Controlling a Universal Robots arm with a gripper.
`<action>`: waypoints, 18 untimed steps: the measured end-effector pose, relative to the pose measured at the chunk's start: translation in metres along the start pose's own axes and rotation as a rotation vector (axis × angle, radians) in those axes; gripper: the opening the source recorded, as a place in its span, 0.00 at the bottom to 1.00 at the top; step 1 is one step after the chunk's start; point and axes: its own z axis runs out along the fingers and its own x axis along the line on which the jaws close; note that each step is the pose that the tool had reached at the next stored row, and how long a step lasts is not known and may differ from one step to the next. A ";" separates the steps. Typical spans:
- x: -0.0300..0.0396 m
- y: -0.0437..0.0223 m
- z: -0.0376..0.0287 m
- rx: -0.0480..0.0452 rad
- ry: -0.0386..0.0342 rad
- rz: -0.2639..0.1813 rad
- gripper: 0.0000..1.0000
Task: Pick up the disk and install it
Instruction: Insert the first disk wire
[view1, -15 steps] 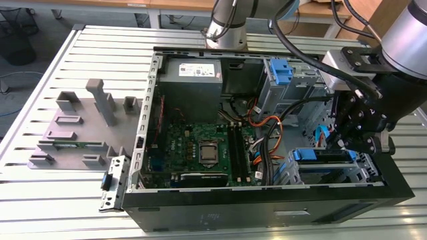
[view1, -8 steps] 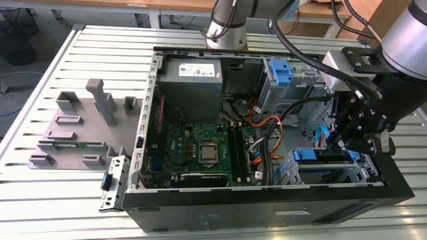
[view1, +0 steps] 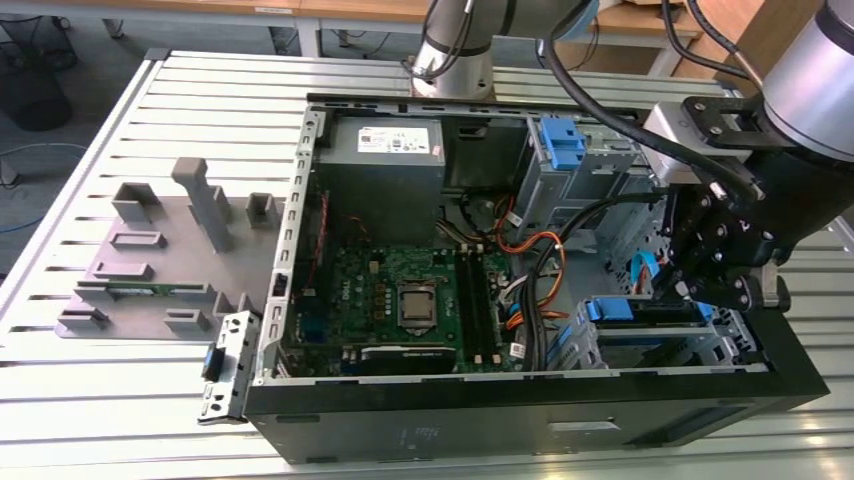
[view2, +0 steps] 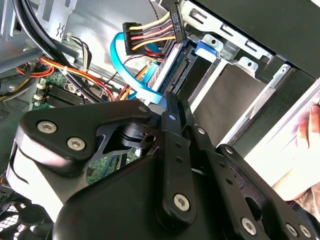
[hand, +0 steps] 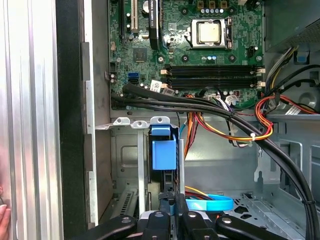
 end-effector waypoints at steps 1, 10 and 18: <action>0.0000 0.0000 0.0003 0.0000 -0.0001 0.000 0.16; 0.0000 -0.0028 0.0023 0.0000 0.0000 0.000 0.16; -0.0001 -0.0037 0.0047 0.0000 0.0001 0.000 0.16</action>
